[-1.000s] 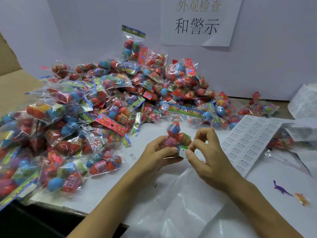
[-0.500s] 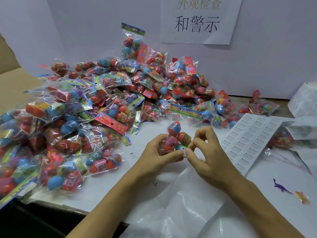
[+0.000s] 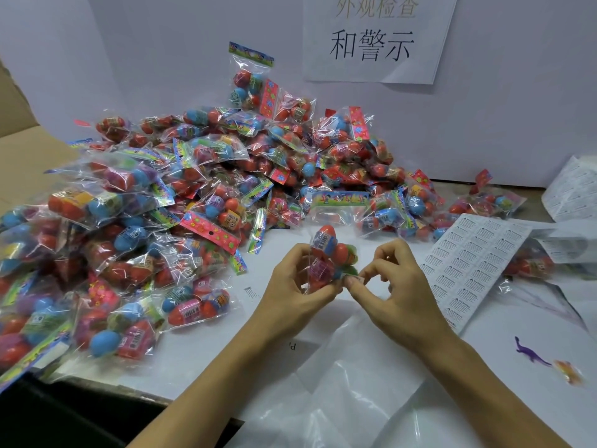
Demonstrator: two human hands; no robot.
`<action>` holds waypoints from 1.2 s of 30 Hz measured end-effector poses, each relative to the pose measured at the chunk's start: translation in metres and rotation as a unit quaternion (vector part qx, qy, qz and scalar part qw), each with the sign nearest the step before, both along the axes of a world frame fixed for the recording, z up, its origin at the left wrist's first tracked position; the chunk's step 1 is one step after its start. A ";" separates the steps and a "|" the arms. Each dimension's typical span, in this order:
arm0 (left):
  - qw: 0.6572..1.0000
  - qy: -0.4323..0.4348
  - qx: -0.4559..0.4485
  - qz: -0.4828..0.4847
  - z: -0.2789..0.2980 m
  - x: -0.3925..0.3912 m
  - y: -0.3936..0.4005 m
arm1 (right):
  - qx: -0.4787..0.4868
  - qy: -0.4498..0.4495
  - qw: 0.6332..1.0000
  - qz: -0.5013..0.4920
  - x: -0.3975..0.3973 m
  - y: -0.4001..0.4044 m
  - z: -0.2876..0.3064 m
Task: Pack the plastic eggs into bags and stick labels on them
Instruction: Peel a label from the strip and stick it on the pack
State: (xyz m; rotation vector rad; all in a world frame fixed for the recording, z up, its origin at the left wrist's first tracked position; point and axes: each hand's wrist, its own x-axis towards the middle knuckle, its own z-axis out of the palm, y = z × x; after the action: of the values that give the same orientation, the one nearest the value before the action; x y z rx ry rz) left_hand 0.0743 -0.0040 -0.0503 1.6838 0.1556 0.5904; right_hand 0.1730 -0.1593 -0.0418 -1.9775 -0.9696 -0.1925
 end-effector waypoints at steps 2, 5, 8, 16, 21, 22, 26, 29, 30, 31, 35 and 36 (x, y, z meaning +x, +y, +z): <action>1.000 0.002 -0.003 0.001 0.000 0.000 0.000 | 0.008 0.009 1.000 -0.008 0.000 0.000 0.001; 1.000 0.008 -0.021 0.002 -0.001 0.000 0.001 | 0.032 0.046 0.998 -0.012 -0.003 0.001 0.004; 0.996 0.005 -0.086 -0.009 0.001 0.000 0.002 | 0.065 0.125 0.990 -0.001 -0.005 0.003 0.007; 0.970 -0.010 -0.236 -0.055 0.008 0.000 0.002 | 0.110 0.151 0.982 0.030 -0.011 0.004 0.006; 0.967 -0.001 -0.247 -0.058 0.010 0.000 0.003 | 0.126 0.109 0.986 0.007 -0.013 0.006 0.006; 0.967 0.002 -0.247 -0.060 0.010 0.000 0.002 | 0.123 0.101 0.987 0.001 -0.014 0.006 0.007; 0.965 -0.002 -0.253 -0.065 0.010 -0.001 0.002 | 0.124 0.100 0.987 -0.012 -0.015 0.007 0.006; 0.961 -0.002 -0.269 -0.065 0.011 0.000 0.002 | 0.120 0.167 0.979 -0.004 -0.010 0.007 0.003; 0.960 0.000 -0.273 -0.065 0.011 0.000 0.002 | 0.117 0.206 0.972 0.009 -0.010 0.007 0.003; 0.959 0.003 -0.275 -0.065 0.011 0.000 0.002 | 0.118 0.248 0.961 0.026 -0.009 0.008 0.001; 0.953 0.011 -0.295 -0.068 0.011 0.001 0.004 | 0.153 0.328 0.931 0.052 -0.008 0.010 0.000; 0.952 0.011 -0.300 -0.069 0.012 0.001 0.005 | 0.157 0.336 0.927 0.054 -0.009 0.010 0.003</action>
State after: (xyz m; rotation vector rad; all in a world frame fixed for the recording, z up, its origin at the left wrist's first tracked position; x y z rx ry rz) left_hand 0.0752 0.0008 -0.0386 1.0995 0.2085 0.3676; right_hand 0.1640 -0.1492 -0.0388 -1.5183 -0.5472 0.3571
